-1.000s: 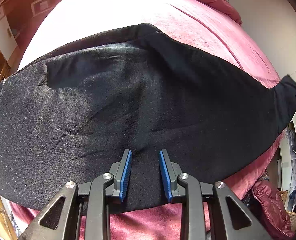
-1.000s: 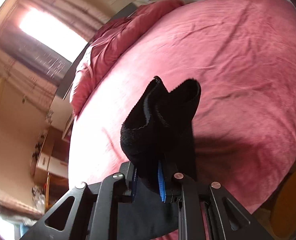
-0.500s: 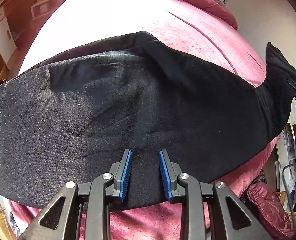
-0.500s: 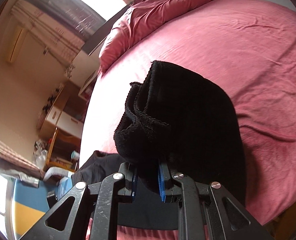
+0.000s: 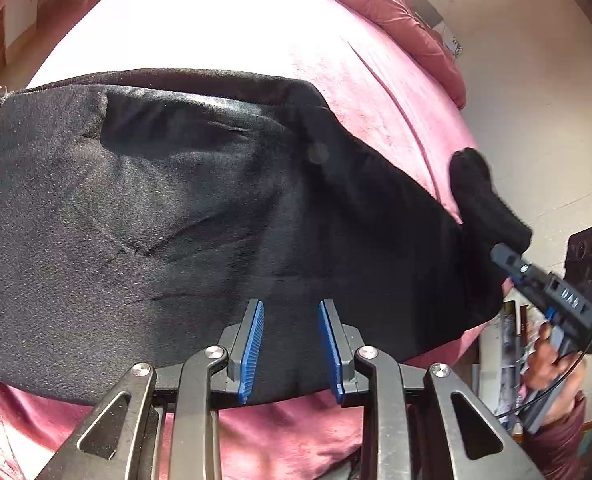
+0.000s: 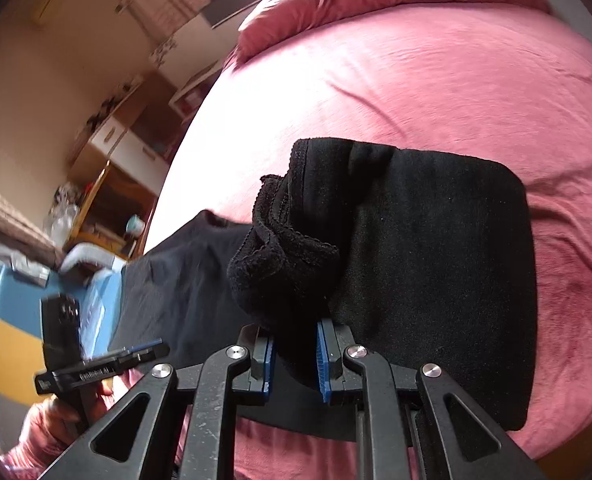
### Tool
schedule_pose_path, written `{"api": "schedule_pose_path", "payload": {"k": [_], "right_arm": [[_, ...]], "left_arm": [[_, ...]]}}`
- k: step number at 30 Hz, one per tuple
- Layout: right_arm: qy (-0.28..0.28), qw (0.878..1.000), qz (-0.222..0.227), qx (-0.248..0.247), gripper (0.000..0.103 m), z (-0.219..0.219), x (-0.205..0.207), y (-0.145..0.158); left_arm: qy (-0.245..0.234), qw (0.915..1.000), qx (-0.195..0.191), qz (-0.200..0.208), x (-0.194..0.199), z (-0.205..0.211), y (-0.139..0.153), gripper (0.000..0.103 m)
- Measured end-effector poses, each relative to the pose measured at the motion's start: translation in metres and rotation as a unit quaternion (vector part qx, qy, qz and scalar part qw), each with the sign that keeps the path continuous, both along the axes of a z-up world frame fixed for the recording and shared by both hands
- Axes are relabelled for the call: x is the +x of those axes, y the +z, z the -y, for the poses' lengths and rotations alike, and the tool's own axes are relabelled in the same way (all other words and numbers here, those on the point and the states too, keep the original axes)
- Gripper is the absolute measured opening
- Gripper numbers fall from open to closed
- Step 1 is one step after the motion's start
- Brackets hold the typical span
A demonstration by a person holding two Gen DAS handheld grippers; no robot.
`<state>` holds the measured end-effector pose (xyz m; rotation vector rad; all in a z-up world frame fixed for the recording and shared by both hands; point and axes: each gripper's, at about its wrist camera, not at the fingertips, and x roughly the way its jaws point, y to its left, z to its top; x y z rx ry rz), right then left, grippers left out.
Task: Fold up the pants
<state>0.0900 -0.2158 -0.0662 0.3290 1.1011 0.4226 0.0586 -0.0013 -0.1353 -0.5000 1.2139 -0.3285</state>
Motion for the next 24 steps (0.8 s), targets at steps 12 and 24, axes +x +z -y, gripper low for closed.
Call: {"api": "schedule_pose_path", "payload": {"k": [12, 24], "right_arm": [[0.075, 0.996, -0.03, -0.029, 0.027, -0.061, -0.013, -0.041], [0.053, 0.998, -0.034, 0.003, 0.053, -0.012, -0.042, -0.034]], "left_arm": [[-0.019, 0.995, -0.094, -0.026, 0.03, 0.027, 0.004, 0.03], [-0.011, 0.9855, -0.151, -0.077, 0.04, 0.049, -0.009, 0.035]]}}
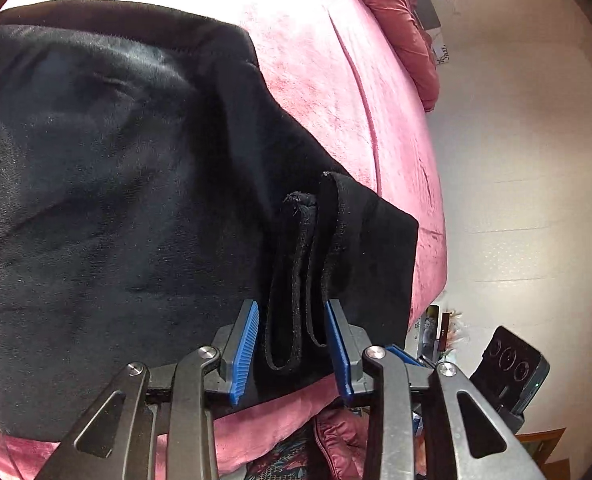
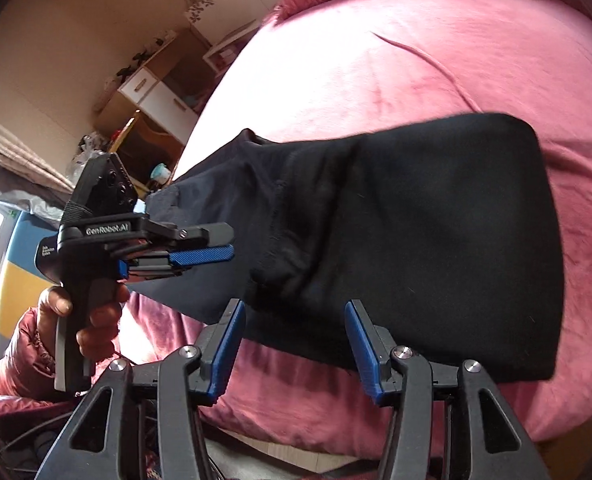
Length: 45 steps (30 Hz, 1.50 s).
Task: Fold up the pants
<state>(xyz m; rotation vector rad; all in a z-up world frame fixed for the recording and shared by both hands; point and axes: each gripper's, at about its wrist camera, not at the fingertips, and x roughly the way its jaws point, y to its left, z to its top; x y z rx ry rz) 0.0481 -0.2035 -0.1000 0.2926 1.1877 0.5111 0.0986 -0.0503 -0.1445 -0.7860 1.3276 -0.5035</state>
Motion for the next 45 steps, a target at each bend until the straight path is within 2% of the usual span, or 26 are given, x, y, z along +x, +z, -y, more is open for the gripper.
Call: {"api": "schedule_pose_path", "payload": {"k": [7, 13, 17, 19, 20, 22, 24, 29, 31, 34, 37, 39, 41, 43, 44, 45], "right_arm": [[-0.065, 0.998, -0.008, -0.012, 0.053, 0.055, -0.024, 0.001], [-0.11, 0.993, -0.029, -0.012, 0.053, 0.087, -0.038, -0.011], [-0.13, 0.991, -0.037, -0.006, 0.053, 0.094, -0.04, -0.017], [-0.133, 0.99, -0.037, -0.007, 0.053, 0.097, -0.041, -0.016], [-0.134, 0.99, -0.037, -0.008, 0.053, 0.102, -0.042, -0.015], [-0.139, 0.99, -0.039, -0.008, 0.053, 0.109, -0.046, -0.015], [-0.149, 0.988, -0.041, -0.01, 0.053, 0.122, -0.05, -0.015], [-0.179, 0.983, -0.046, -0.013, 0.053, 0.149, -0.059, -0.013], [-0.193, 0.98, -0.047, -0.013, 0.053, 0.157, -0.062, -0.015], [-0.204, 0.978, -0.052, -0.013, 0.053, 0.165, -0.063, -0.018], [-0.203, 0.977, -0.055, -0.02, 0.053, 0.166, -0.063, -0.02], [-0.204, 0.977, -0.056, -0.02, 0.053, 0.165, -0.064, -0.02], [-0.207, 0.976, -0.056, -0.022, 0.053, 0.166, -0.065, -0.02], [-0.211, 0.976, -0.055, -0.019, 0.053, 0.168, -0.065, -0.017], [-0.212, 0.976, -0.054, -0.018, 0.053, 0.166, -0.065, -0.018], [-0.211, 0.976, -0.053, -0.018, 0.053, 0.165, -0.066, -0.018]], "left_arm": [[-0.019, 0.9998, 0.004, 0.007, 0.005, 0.029, 0.004, 0.034], [-0.039, 0.9983, 0.033, 0.029, -0.001, 0.05, 0.017, 0.032], [-0.068, 0.9936, 0.086, 0.028, 0.001, 0.065, 0.014, 0.031], [-0.074, 0.9919, 0.099, 0.03, 0.002, 0.072, 0.013, 0.03], [-0.077, 0.9907, 0.106, 0.036, 0.001, 0.074, 0.013, 0.026], [-0.079, 0.9875, 0.13, 0.041, 0.003, 0.08, 0.013, 0.012], [-0.078, 0.988, 0.126, 0.045, 0.0, 0.078, 0.015, 0.004], [-0.089, 0.9871, 0.09, 0.099, -0.021, 0.061, 0.04, 0.003], [-0.093, 0.986, 0.088, 0.107, -0.028, 0.056, 0.044, 0.003], [-0.093, 0.9857, 0.1, 0.099, -0.034, 0.051, 0.038, 0.003], [-0.094, 0.988, 0.102, 0.067, -0.034, 0.051, 0.023, 0.003], [-0.101, 0.9867, 0.108, 0.067, -0.036, 0.054, 0.022, 0.004], [-0.105, 0.9886, 0.089, 0.06, -0.034, 0.055, 0.023, 0.004], [-0.091, 0.9886, 0.103, 0.061, -0.029, 0.054, 0.026, 0.018], [-0.079, 0.9891, 0.108, 0.062, -0.029, 0.05, 0.028, 0.028], [-0.068, 0.9906, 0.103, 0.059, -0.027, 0.045, 0.028, 0.03]]}}
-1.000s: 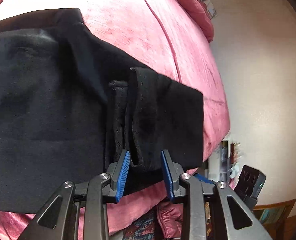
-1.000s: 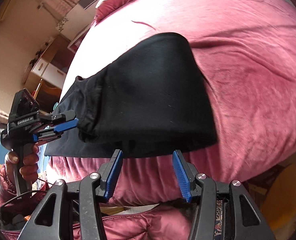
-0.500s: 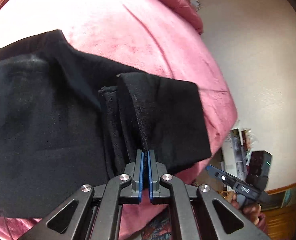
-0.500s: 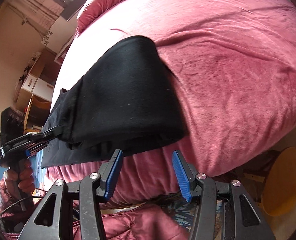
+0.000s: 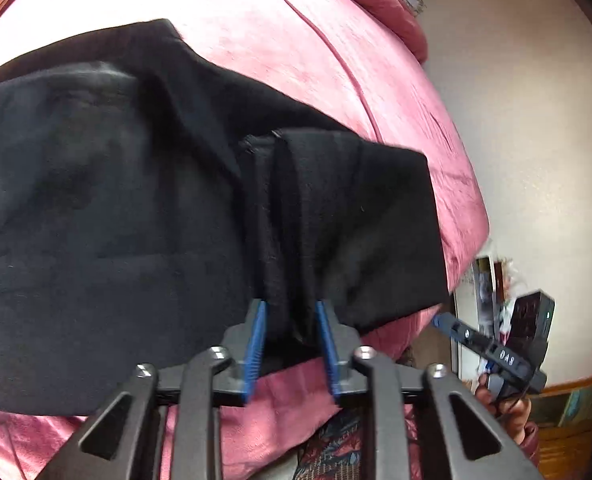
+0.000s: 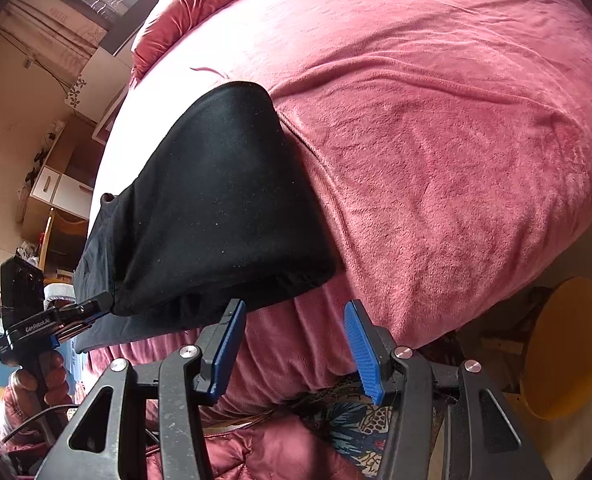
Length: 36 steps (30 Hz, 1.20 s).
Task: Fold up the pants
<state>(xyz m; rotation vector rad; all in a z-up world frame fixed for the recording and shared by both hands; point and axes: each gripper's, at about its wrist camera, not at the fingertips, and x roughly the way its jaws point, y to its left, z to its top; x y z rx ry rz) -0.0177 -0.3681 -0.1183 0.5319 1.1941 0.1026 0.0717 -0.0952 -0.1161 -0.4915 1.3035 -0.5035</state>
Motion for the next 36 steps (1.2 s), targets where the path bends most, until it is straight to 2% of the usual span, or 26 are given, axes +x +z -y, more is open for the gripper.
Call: {"api": "schedule_pose_path", "payload": {"k": [4, 6, 9, 13, 15, 17, 19, 21, 23, 25, 28, 30, 32, 34, 36], "right_arm": [[0.001, 1.0, 0.001, 0.001, 0.053, 0.003, -0.001, 0.001], [0.002, 1.0, 0.001, -0.003, 0.053, 0.003, 0.0, 0.002], [-0.001, 1.0, 0.002, -0.006, 0.053, 0.004, -0.001, 0.005], [-0.001, 1.0, 0.001, -0.009, 0.053, 0.005, 0.0, 0.006], [-0.002, 1.0, 0.001, -0.01, 0.053, 0.006, 0.001, 0.005], [-0.002, 1.0, -0.002, -0.011, 0.053, 0.006, 0.002, 0.005], [-0.003, 1.0, -0.003, -0.01, 0.053, 0.007, 0.003, 0.005], [-0.004, 1.0, -0.004, -0.011, 0.053, 0.007, 0.004, 0.006], [-0.003, 1.0, -0.002, -0.017, 0.053, 0.008, 0.005, 0.009], [-0.005, 1.0, 0.002, -0.019, 0.053, 0.012, 0.007, 0.013], [-0.013, 0.999, 0.02, -0.025, 0.053, 0.019, 0.013, 0.026], [-0.018, 0.999, 0.038, -0.016, 0.053, 0.02, 0.018, 0.035], [-0.015, 0.998, 0.057, -0.002, 0.053, 0.015, 0.028, 0.044], [-0.001, 0.998, 0.07, 0.005, 0.053, 0.004, 0.041, 0.049], [0.02, 0.996, 0.081, 0.008, 0.052, -0.013, 0.059, 0.053]], "left_arm": [[0.032, 0.9989, -0.023, -0.026, 0.013, -0.017, -0.009, 0.037], [0.033, 0.9978, -0.041, -0.04, 0.021, -0.013, -0.016, 0.042], [0.026, 0.9972, -0.051, -0.048, 0.03, -0.008, -0.019, 0.043], [0.015, 0.998, -0.027, -0.055, 0.039, 0.005, -0.025, 0.044], [0.013, 0.9978, -0.034, -0.056, 0.037, 0.009, -0.028, 0.044], [0.015, 0.9976, -0.039, -0.056, 0.04, 0.017, -0.032, 0.04], [0.005, 0.9986, -0.031, -0.042, 0.039, 0.013, -0.029, 0.02], [-0.004, 0.9994, -0.024, -0.026, 0.042, 0.017, -0.024, 0.015], [-0.013, 0.9998, -0.016, 0.003, 0.042, 0.02, -0.012, 0.012], [-0.02, 0.9988, -0.025, 0.037, 0.04, 0.017, 0.01, 0.012], [-0.024, 0.9949, -0.04, 0.089, 0.031, 0.002, 0.046, 0.012], [-0.025, 0.9927, -0.033, 0.113, 0.025, -0.009, 0.062, 0.012], [-0.03, 0.9931, -0.009, 0.113, 0.023, -0.016, 0.059, 0.012], [-0.027, 0.9957, 0.018, 0.087, 0.024, -0.02, 0.039, 0.012], [-0.018, 0.998, 0.026, 0.055, 0.023, -0.026, 0.014, 0.012]]}}
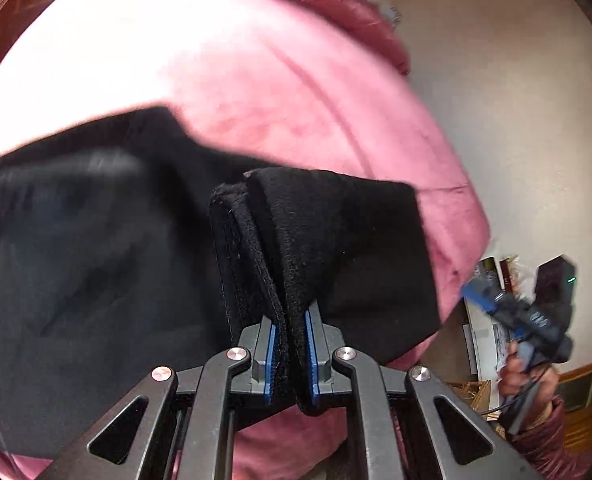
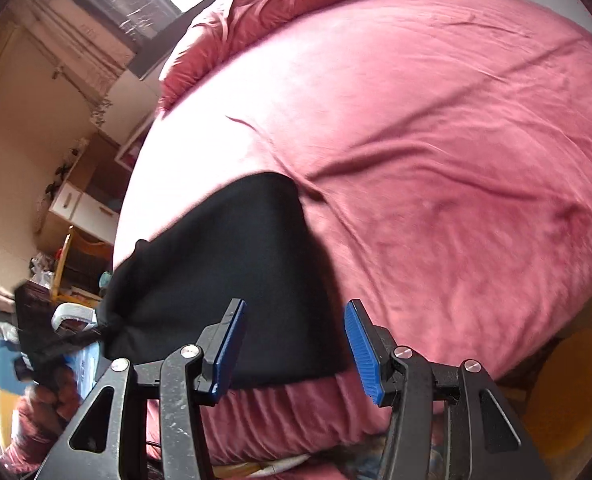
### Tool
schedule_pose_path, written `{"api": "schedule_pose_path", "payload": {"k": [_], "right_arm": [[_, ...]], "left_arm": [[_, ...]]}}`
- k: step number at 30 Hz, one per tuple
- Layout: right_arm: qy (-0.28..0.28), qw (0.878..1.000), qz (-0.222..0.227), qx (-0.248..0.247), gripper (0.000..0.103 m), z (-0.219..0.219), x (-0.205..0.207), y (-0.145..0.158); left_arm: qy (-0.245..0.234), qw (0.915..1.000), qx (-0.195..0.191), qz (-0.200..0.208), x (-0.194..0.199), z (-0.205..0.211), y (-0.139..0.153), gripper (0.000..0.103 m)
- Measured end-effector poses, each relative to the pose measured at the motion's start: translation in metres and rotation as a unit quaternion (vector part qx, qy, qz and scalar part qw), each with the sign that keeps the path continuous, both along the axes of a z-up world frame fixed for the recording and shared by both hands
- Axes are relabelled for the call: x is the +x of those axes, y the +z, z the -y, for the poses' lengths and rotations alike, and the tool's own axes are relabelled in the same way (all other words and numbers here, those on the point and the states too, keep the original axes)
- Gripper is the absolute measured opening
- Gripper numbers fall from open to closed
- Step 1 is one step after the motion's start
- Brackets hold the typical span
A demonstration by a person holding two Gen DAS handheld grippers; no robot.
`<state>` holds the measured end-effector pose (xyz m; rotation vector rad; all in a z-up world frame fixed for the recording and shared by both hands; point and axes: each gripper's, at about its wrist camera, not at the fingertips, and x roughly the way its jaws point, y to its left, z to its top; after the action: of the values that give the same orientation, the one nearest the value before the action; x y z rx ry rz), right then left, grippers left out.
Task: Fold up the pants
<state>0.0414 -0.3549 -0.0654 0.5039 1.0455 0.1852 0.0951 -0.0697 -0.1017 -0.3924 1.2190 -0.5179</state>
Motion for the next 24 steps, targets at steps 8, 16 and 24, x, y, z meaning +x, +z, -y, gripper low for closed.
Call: {"api": "schedule_pose_path", "payload": {"k": [8, 16, 24], "right_arm": [[0.067, 0.997, 0.024, -0.04, 0.043, -0.067, 0.079, -0.003], [0.042, 0.992, -0.056, -0.104, 0.013, -0.067, 0.125, -0.07], [0.048, 0.993, -0.027, -0.105, 0.017, -0.068, 0.106, -0.047]], "left_arm": [[0.007, 0.9997, 0.015, -0.016, -0.006, 0.004, -0.022, 0.012], [-0.016, 0.9977, 0.066, 0.007, -0.009, 0.018, -0.024, 0.012], [0.013, 0.9997, 0.018, -0.014, -0.009, 0.003, -0.026, 0.013]]}}
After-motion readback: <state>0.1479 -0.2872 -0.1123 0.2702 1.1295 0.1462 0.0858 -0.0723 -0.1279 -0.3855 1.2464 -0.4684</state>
